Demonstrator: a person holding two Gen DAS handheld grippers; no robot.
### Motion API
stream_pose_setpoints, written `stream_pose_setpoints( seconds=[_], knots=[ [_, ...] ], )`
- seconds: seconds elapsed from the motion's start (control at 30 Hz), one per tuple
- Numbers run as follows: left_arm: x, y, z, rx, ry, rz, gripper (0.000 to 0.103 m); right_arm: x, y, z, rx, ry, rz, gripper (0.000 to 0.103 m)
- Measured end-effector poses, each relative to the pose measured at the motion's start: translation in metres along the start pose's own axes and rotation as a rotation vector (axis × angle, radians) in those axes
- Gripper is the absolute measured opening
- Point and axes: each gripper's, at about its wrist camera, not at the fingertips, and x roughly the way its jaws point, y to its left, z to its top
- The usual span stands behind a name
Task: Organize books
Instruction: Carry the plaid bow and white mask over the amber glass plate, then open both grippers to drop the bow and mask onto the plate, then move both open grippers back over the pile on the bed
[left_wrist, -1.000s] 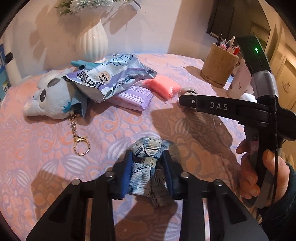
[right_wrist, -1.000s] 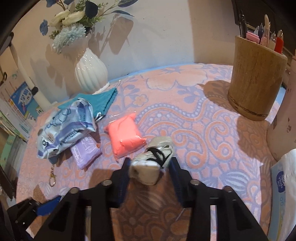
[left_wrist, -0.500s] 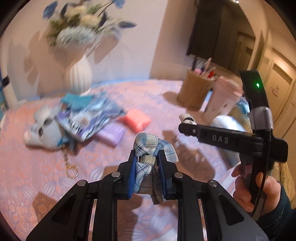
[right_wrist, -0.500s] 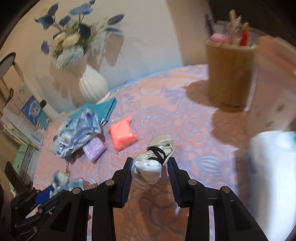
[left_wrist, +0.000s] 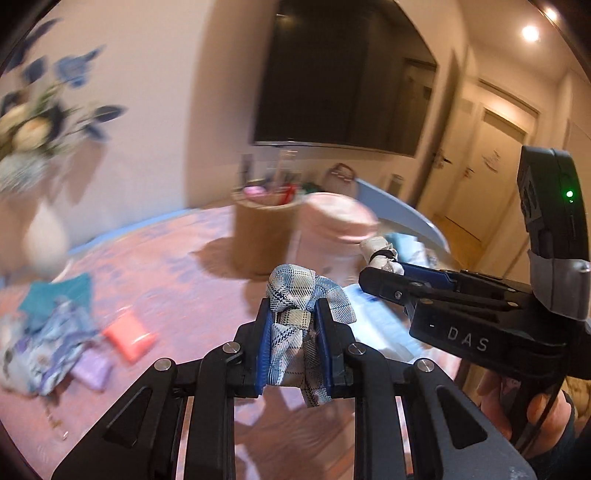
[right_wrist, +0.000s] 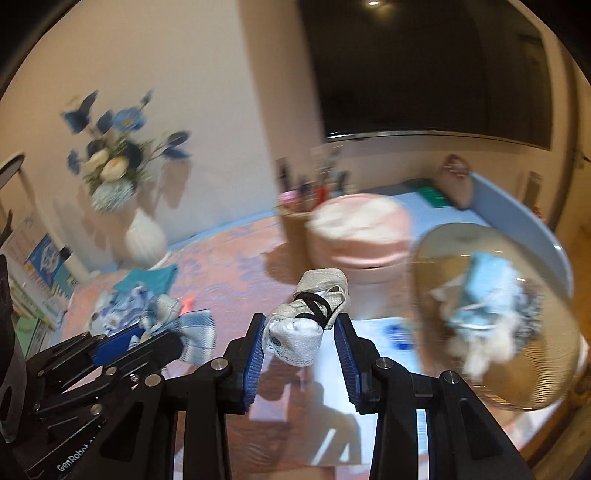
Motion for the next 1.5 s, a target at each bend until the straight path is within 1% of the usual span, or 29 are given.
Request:
stream_pose_setpoints(
  seconds=[0.13, 0.23, 0.5, 0.53, 0.63, 0.7, 0.73, 0.83, 1.03, 1.07, 1.1, 1.13, 1.17, 1.2, 1.23, 1.27, 1.3, 1.33, 1.5],
  knots=[
    [0.023, -0.034, 0.016, 0.042, 0.009, -0.045, 0.019, -0.016, -0.037, 0.005, 0.050, -0.017, -0.052, 0.037],
    [0.033, -0.047, 0.024, 0.046, 0.016, -0.073, 0.019, -0.028, -0.071, 0.008, 0.097, -0.042, -0.096, 0.037],
    [0.062, -0.108, 0.057, 0.128, -0.009, -0.125, 0.019, -0.051, -0.154, 0.019, 0.215, -0.095, -0.196, 0.037],
    [0.069, -0.118, 0.062, 0.137, -0.010, -0.130, 0.019, -0.053, -0.165, 0.021, 0.231, -0.103, -0.206, 0.037],
    [0.089, -0.130, 0.070, 0.129, 0.003, -0.135, 0.019, -0.058, -0.191, 0.026, 0.258, -0.121, -0.233, 0.037],
    [0.102, -0.136, 0.073, 0.125, 0.012, -0.123, 0.019, -0.058, -0.207, 0.031, 0.277, -0.130, -0.244, 0.037],
    [0.112, -0.139, 0.076, 0.128, 0.019, -0.110, 0.019, -0.057, -0.214, 0.034, 0.286, -0.132, -0.245, 0.037],
    [0.128, -0.145, 0.081, 0.121, 0.032, -0.106, 0.019, -0.049, -0.233, 0.040, 0.318, -0.124, -0.233, 0.037],
    [0.155, -0.154, 0.085, 0.144, 0.046, -0.076, 0.019, -0.021, -0.256, 0.044, 0.363, -0.088, -0.169, 0.037],
    [0.157, -0.154, 0.085, 0.147, 0.046, -0.071, 0.019, -0.014, -0.259, 0.044, 0.371, -0.076, -0.146, 0.037],
    [0.159, -0.154, 0.085, 0.149, 0.047, -0.065, 0.020, -0.010, -0.262, 0.044, 0.384, -0.067, -0.123, 0.039],
    [0.162, -0.154, 0.085, 0.151, 0.049, -0.066, 0.021, -0.005, -0.264, 0.043, 0.395, -0.061, -0.110, 0.044],
    [0.165, -0.155, 0.084, 0.158, 0.056, -0.072, 0.029, -0.001, -0.267, 0.042, 0.416, -0.051, -0.093, 0.052],
    [0.167, -0.156, 0.084, 0.166, 0.064, -0.056, 0.043, 0.003, -0.271, 0.040, 0.439, -0.045, -0.071, 0.056],
    [0.167, -0.157, 0.083, 0.167, 0.062, -0.046, 0.050, 0.004, -0.275, 0.038, 0.460, -0.048, -0.051, 0.059],
    [0.166, -0.158, 0.081, 0.170, 0.051, -0.044, 0.070, 0.004, -0.277, 0.037, 0.474, -0.053, -0.039, 0.059],
    [0.164, -0.159, 0.080, 0.177, 0.040, -0.051, 0.081, 0.004, -0.279, 0.035, 0.478, -0.053, -0.038, 0.059],
    [0.160, -0.160, 0.079, 0.181, 0.029, -0.055, 0.089, 0.002, -0.278, 0.034, 0.473, -0.052, -0.046, 0.059],
    [0.147, -0.163, 0.076, 0.202, 0.025, -0.075, 0.089, -0.006, -0.273, 0.031, 0.451, -0.050, -0.052, 0.059]
  ],
)
